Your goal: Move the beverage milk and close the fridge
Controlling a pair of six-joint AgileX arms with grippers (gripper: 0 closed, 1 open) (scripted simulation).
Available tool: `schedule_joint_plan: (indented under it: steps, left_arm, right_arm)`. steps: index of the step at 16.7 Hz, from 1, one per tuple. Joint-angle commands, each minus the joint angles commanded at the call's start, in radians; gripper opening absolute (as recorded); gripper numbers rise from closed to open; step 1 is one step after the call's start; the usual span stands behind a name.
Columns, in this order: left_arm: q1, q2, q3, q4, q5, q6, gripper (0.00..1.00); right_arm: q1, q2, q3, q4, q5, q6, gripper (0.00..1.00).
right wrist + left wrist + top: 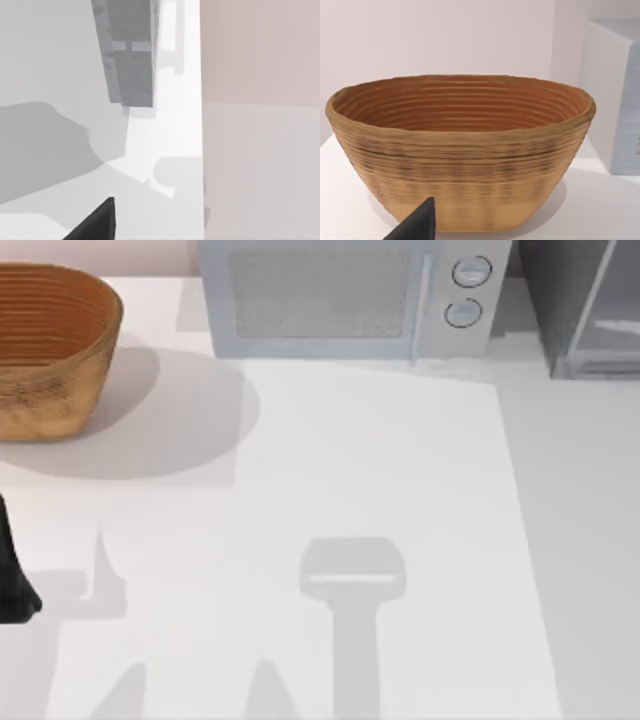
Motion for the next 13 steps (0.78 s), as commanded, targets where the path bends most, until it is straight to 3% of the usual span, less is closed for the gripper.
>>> schedule_joint_plan:
  steps: [6, 13]
  left_arm:
    - [0.000, 0.000, 0.000, 0.000, 0.000, 0.000, 1.00]
    - [0.000, 0.000, 0.000, 0.000, 0.000, 0.000, 1.00]
  right_arm:
    - [0.103, 0.013, 0.005, 0.108, -0.003, 0.109, 1.00]
    - [0.477, 0.044, 0.024, 0.603, 0.031, 0.632, 1.00]
